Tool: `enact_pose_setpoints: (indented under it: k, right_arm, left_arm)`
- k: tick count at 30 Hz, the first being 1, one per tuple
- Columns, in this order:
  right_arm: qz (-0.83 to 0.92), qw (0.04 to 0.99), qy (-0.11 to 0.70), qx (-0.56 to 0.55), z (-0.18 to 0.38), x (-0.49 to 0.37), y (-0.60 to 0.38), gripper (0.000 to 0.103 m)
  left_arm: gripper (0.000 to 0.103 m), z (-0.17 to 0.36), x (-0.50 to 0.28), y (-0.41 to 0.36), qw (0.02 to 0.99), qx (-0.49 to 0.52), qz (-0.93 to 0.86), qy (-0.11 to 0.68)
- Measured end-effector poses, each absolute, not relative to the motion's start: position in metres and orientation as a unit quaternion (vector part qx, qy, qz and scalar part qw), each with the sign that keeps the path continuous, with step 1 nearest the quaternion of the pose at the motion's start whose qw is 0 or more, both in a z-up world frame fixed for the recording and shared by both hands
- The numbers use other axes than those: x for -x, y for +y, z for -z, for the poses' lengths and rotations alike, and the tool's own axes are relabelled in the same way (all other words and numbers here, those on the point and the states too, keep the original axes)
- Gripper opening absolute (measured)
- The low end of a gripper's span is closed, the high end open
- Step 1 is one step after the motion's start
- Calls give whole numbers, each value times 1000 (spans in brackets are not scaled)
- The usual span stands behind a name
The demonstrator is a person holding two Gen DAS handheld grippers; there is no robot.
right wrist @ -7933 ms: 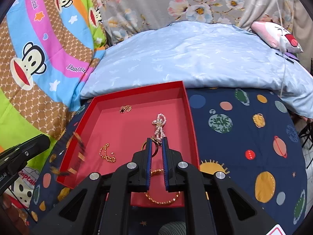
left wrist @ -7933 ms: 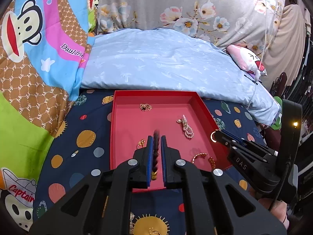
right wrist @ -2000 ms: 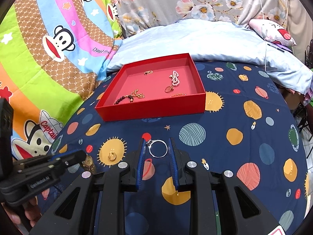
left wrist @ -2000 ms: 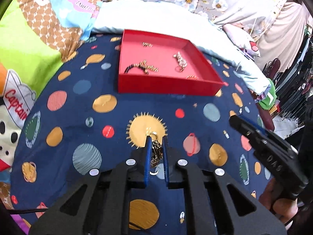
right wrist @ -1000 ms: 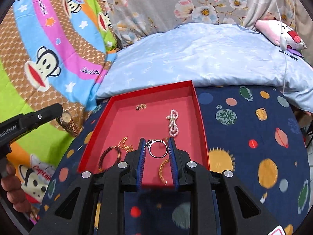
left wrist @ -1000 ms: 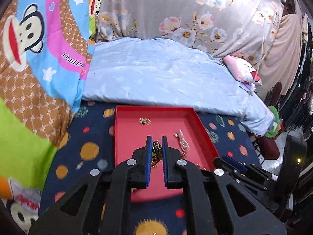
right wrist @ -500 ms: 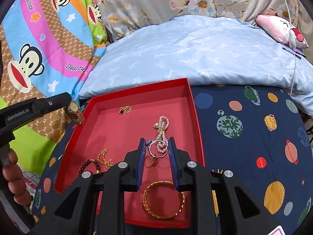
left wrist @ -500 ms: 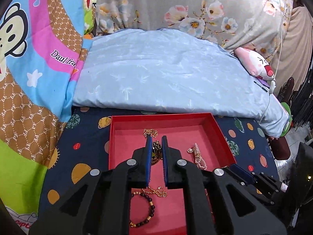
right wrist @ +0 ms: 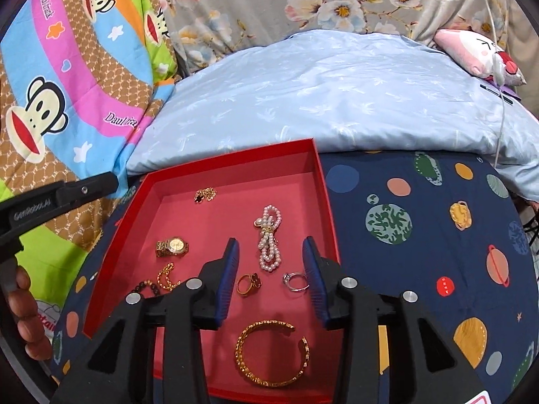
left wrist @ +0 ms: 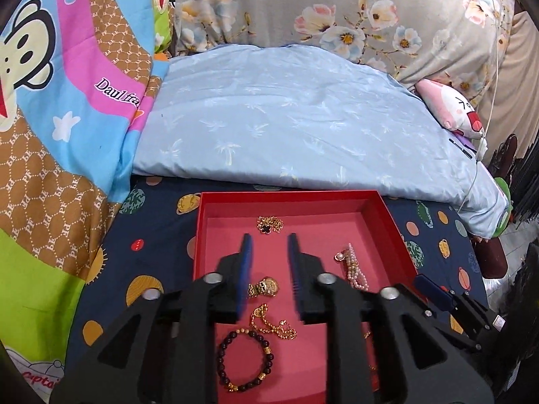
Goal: Organize jewelry
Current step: 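Carry the watch and ring over the red tray and open both tools, then move the left tool to the gold hoop earring and grasp it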
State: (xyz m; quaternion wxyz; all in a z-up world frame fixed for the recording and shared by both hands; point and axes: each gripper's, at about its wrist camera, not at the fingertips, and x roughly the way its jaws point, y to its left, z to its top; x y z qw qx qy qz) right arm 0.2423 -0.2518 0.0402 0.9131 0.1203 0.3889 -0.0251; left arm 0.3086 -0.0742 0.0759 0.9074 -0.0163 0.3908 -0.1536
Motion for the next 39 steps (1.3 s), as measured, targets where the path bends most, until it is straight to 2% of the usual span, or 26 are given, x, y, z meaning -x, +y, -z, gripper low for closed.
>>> enact_pose_setpoints:
  k: [1, 16, 20, 25, 28, 39]
  right_arm:
    - [26, 913, 388, -122, -41, -241, -252, 39]
    - [30, 916, 380, -129, -53, -190, -246, 41]
    - [30, 914, 381, -132, -52, -167, -242, 41]
    - [33, 914, 388, -118, -48, -132, -231, 41]
    - [34, 912, 391, -120, -46, -112, -229, 41]
    - [37, 902, 410, -129, -35, -57, -223, 41]
  left_arm:
    - [35, -77, -306, -72, 909, 17, 148, 390]
    - [37, -70, -239, -35, 905, 30, 134, 401]
    - [44, -64, -216, -22, 903, 42, 128, 408]
    - [46, -54, -187, -11, 900, 42, 121, 417]
    - [57, -43, -162, -6, 895, 36, 121, 427]
    - [57, -1, -94, 0, 869, 19, 130, 477]
